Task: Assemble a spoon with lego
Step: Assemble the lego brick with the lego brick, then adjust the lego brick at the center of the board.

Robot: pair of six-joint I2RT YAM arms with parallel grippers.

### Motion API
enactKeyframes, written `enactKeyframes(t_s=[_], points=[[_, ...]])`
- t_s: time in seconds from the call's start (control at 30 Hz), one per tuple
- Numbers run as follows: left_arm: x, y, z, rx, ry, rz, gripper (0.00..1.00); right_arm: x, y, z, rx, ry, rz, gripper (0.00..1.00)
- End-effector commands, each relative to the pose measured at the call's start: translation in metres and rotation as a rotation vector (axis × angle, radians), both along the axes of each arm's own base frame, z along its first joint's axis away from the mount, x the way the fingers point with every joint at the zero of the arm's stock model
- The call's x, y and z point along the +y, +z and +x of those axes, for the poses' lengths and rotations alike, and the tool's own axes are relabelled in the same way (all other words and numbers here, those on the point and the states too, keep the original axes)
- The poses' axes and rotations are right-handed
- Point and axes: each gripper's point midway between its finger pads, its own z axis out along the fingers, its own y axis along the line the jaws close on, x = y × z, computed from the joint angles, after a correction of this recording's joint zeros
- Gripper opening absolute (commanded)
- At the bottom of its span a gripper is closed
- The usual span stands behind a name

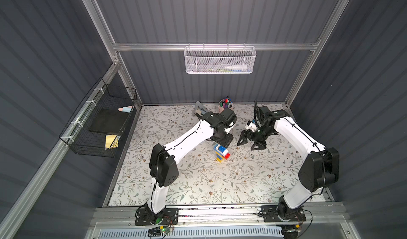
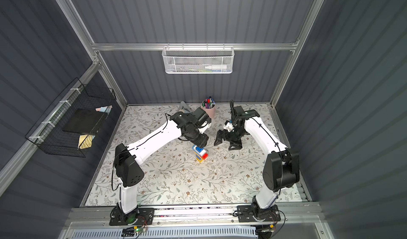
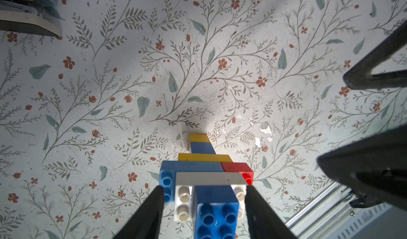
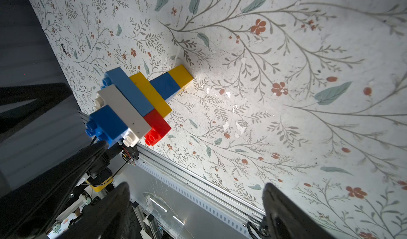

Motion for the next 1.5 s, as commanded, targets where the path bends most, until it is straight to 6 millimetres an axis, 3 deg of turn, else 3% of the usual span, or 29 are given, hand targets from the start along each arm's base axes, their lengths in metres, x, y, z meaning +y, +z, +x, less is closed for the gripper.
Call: enactKeyframes(t_s=[0.0,0.1,0.2,0.27,0.37,0.47,0.53,0.73,0.97,1.17,1.47], points=[[-0.001,0.025,0.003,-0.024,0.012,-0.056,0.65,0.005,0.006,0.000,0.005,0.001,0.031,0.94],[0.005,0.036,0.012,-0.045,0.047,-0.078,0.73,0.014,0.009,-0.002,-0.006,0.029,0.061,0.97],[0.023,0.059,0.031,-0.090,0.141,-0.148,0.85,0.028,0.014,-0.003,-0.045,0.084,0.088,0.99],[0.046,0.077,0.049,-0.159,0.248,-0.186,0.95,0.039,0.017,-0.004,-0.078,0.139,0.093,0.99],[0.093,0.101,0.069,-0.232,0.439,-0.251,0.99,0.055,0.014,-0.006,-0.096,0.204,0.094,0.99],[0.146,0.107,0.078,-0.271,0.644,-0.276,0.99,0.068,0.008,-0.009,-0.111,0.273,0.075,0.99],[0.169,0.104,0.075,-0.281,0.724,-0.289,0.99,0.079,0.004,-0.010,-0.144,0.335,0.044,0.99],[0.191,0.097,0.058,-0.306,0.789,-0.292,0.99,0.096,-0.017,-0.001,-0.218,0.491,-0.138,0.99],[0.203,0.090,0.048,-0.307,0.809,-0.250,0.99,0.117,-0.025,-0.006,-0.240,0.557,-0.119,0.98],[0.207,0.086,0.044,-0.312,0.812,-0.244,0.99,0.116,-0.047,-0.004,-0.225,0.583,-0.221,0.86],[0.209,0.076,0.041,-0.295,0.812,-0.227,0.99,0.122,-0.041,0.006,-0.277,0.573,-0.232,0.75]])
